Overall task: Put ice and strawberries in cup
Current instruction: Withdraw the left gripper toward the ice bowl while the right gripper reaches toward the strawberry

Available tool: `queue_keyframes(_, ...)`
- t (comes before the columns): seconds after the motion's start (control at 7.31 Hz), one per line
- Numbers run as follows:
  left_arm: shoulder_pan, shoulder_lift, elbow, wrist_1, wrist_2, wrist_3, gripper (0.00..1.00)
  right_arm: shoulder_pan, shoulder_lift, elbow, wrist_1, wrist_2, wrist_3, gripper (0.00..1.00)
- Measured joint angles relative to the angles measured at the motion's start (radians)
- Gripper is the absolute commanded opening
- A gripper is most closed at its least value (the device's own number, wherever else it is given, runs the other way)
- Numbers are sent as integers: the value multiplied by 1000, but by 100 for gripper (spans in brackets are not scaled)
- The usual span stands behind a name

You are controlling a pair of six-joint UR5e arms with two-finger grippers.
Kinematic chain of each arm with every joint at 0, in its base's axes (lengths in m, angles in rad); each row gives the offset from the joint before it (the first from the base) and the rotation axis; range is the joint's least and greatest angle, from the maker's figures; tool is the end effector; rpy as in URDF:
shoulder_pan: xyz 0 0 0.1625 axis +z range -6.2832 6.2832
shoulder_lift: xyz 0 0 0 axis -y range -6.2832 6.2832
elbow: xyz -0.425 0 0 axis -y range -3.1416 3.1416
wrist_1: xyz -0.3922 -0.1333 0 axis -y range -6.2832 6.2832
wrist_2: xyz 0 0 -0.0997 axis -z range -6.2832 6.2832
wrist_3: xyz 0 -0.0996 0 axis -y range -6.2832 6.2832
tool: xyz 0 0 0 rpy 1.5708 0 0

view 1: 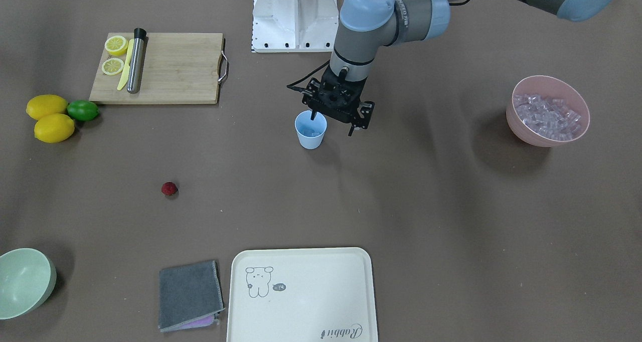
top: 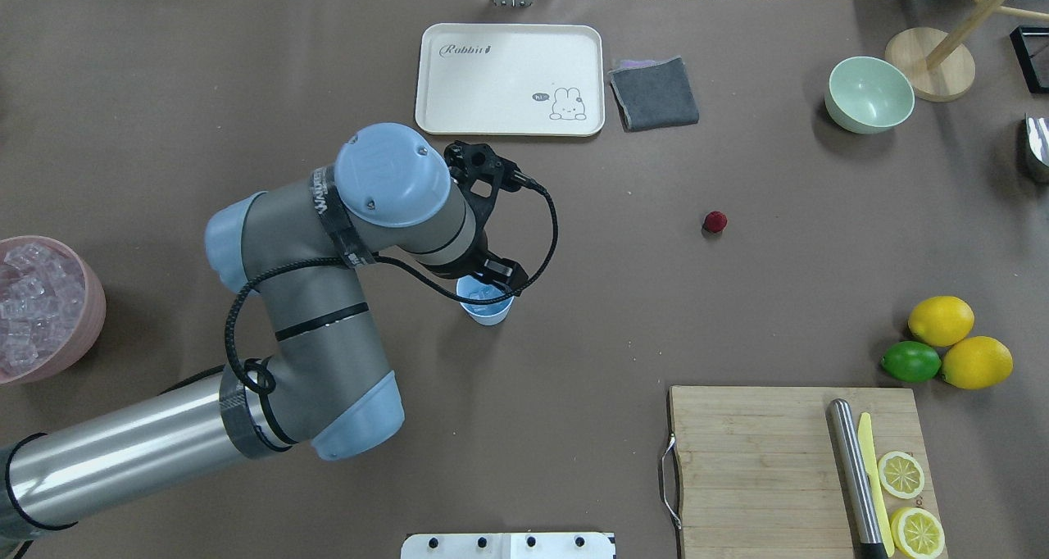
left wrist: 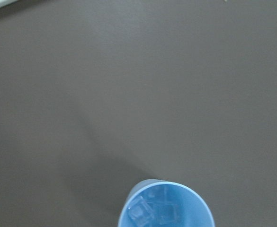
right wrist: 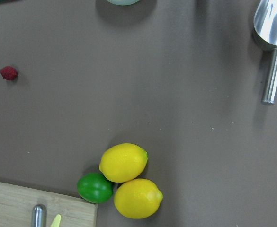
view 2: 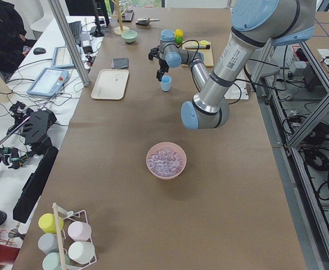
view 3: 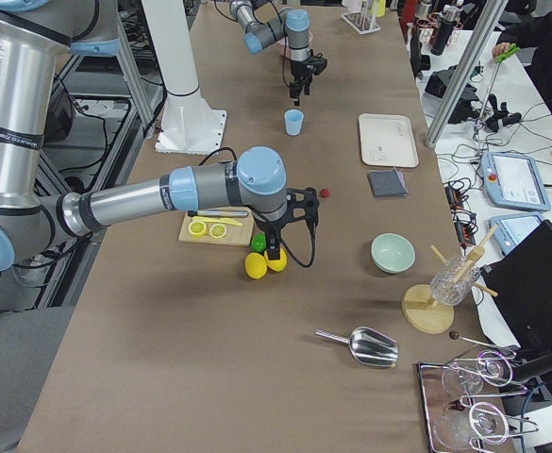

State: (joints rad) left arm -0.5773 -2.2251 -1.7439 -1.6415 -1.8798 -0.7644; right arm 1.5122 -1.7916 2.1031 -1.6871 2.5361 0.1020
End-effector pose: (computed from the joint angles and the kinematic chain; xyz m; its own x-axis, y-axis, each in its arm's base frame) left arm 0.4972 -0.4468 0.1921 0.5928 0.4345 -0.6781 -0.1550 0.8878 0.4334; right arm 0.0285 -0.3914 0.4933 0.5618 -0.0918 0.8222 0.0002 0.9938 0.1108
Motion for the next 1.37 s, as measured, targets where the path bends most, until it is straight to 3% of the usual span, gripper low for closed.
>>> queue_keyframes(0.27,-68,113,-58,-2,-9,89,98,-164,138,-10,1,-57,191,100)
queue_keyframes(0.68,-237,267,-95,-2,-121,231,98,-470,385,-102,4,-263,471,100)
queue_keyframes(0.96,-367,348,-107,1,-194,350,98,-598,512,-237,52,-365,537,100)
queue_keyframes(1.37,-473,406,-131,7,-249,407,98,-694,591,-439,251,-422,664,98)
